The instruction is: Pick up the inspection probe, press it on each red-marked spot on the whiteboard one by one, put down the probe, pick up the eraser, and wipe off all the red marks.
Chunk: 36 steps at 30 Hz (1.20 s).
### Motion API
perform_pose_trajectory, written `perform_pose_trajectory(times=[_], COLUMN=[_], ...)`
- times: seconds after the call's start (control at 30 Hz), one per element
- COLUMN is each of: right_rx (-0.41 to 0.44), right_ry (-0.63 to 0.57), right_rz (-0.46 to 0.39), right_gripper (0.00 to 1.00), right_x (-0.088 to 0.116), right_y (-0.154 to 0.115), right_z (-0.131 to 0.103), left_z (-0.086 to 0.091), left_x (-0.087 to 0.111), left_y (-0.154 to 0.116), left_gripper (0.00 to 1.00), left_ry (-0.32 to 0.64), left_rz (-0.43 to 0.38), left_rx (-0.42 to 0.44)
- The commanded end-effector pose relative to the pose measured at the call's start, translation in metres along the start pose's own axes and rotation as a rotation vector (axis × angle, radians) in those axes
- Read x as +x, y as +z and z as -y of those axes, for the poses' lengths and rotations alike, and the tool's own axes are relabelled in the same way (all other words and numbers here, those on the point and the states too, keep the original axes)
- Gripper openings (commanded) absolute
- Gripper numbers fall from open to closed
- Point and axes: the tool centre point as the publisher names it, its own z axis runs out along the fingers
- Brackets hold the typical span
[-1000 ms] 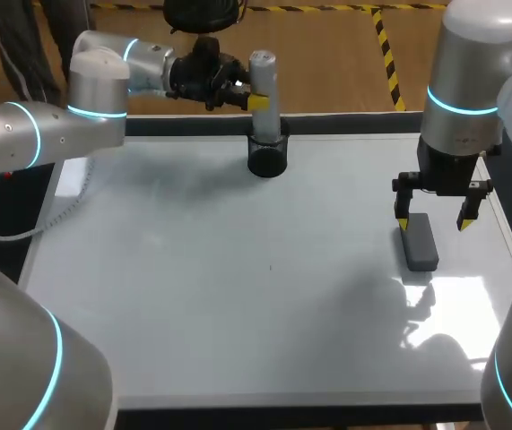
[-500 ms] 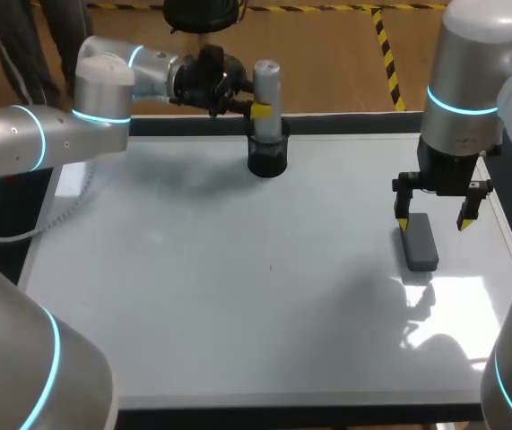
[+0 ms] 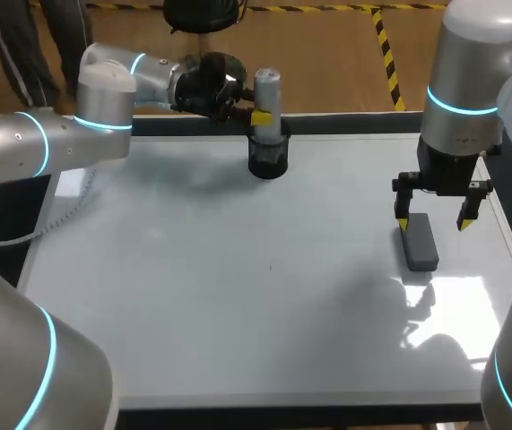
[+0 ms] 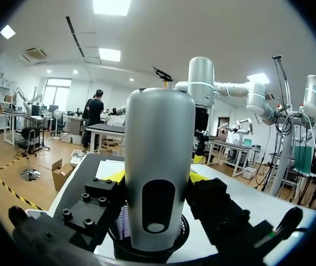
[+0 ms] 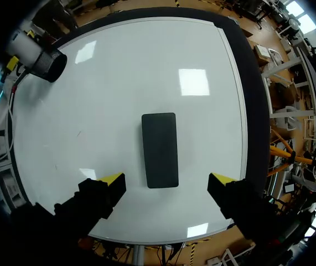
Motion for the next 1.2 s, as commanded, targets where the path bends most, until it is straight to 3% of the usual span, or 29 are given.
perform_pose_trajectory(times=[0.03,1.07,1.1,1.2], right_rx=[-0.002,-0.002,-0.002,-0.002], right_ry=[-0.001,-0.001,-0.001,-0.001], right_rz=[-0.002,-0.002,-0.002,-0.002], right_gripper=[1.00,1.00,1.00,1.00], right_x=[-0.001,-0.001,-0.001,-0.001], right_y=[-0.001,-0.001,-0.001,-0.001], right_z=[0.001,0.001,0.001,0.001], left_z=[-0.002,-0.015,-0.015,-0.014], left_x=[-0.003,-0.001,-0.001,0.000], left_y=[0.000,0.000,0.000,0.001], left_gripper=[0.00,0.00,0.02,0.25], left_ry=[-0.003,0.001,0.001,0.003], left_rz=[-0.004,0.006,0.007,0.006], left_rx=[0.001,-0.052,-0.051,-0.052])
